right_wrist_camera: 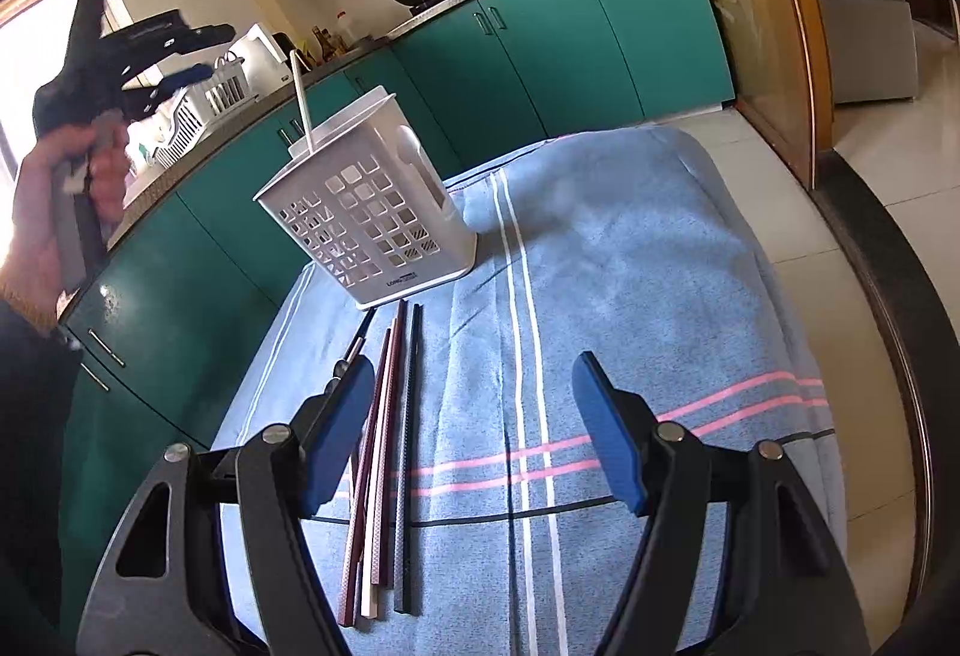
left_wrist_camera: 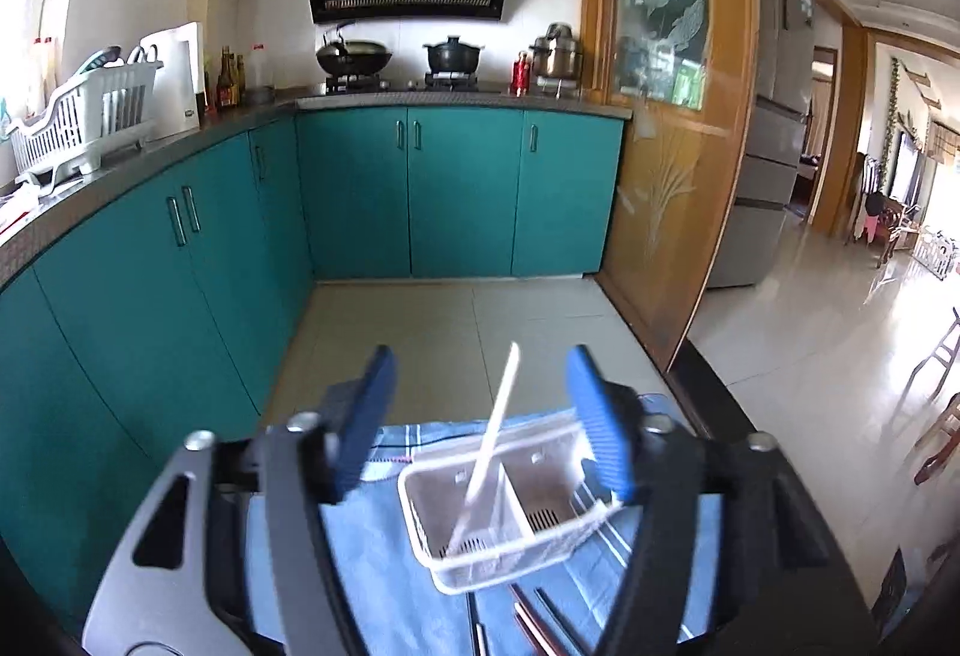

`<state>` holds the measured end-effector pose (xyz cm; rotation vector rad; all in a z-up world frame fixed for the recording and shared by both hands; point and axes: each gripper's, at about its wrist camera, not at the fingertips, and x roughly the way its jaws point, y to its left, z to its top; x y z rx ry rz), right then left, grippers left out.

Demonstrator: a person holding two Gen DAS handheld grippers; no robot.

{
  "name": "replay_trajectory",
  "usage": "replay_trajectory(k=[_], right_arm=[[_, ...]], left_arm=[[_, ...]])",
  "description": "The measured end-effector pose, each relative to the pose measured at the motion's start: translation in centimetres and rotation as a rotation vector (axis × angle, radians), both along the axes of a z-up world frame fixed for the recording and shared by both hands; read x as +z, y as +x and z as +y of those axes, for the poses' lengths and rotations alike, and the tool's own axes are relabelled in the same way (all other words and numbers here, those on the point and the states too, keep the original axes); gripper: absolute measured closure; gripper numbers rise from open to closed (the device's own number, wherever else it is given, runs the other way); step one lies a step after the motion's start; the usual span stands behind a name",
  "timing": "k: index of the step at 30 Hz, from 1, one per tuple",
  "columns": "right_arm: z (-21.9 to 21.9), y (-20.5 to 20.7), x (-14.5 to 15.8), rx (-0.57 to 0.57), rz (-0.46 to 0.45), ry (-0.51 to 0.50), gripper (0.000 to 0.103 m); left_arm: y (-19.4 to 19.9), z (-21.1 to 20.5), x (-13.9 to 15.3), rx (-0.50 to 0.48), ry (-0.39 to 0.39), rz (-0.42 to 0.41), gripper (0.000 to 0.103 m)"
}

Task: Organize utensils
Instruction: 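Grasp a dark chopstick from the cloth with the right gripper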

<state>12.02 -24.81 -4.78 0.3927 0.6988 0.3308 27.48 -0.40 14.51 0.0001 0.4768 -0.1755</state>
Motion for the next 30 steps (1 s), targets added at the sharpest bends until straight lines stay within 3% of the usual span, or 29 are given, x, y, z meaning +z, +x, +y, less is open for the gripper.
replay_trajectory(k=[2, 4, 10, 13, 17, 19, 21, 24, 30], right_arm=[[0.4, 0.0, -0.1, 0.008, 0.006, -0.021, 0.035], [1.2, 0.0, -0.5, 0.021, 0.015, -0.052, 0.035], [3.4, 0.4, -1.3, 0.044, 0.031, -0.128, 0.035], [5.5, 1.5, -1.2, 0.053, 0.048, -0.191, 0.035], [8.4, 3.9, -0.5, 0.065, 0.069, -0.266, 0.04], [10.4, 6.0, -0.4, 0.081, 0.097, -0.314, 0.045], [12.3, 8.3, -0.9, 0.106, 0.134, -0.358, 0.063], [14.7, 11.5, -2.0, 0.13, 0.187, -0.429, 0.076], [17.0, 15.1, -4.0, 0.159, 0.263, -0.481, 0.088]], left_arm=[[-3.7, 0.9, -0.4, 0.018, -0.005, -0.063, 0.019], [-7.6, 2.2, -1.6, 0.032, -0.022, -0.09, 0.013], [-13.5, 7.3, -9.9, 0.109, -0.055, 0.035, 0.01], [-12.7, 8.9, -14.0, 0.162, 0.035, 0.125, 0.011], [-12.3, 10.1, -15.8, 0.157, 0.07, 0.146, 0.011], [-12.2, 10.6, -16.5, 0.138, 0.061, 0.178, 0.011], [-12.2, 11.0, -17.2, 0.141, 0.055, 0.185, 0.011], [-11.7, 11.4, -18.6, 0.161, 0.055, 0.215, 0.011], [-10.1, 12.2, -20.9, 0.166, 0.066, 0.26, 0.011]])
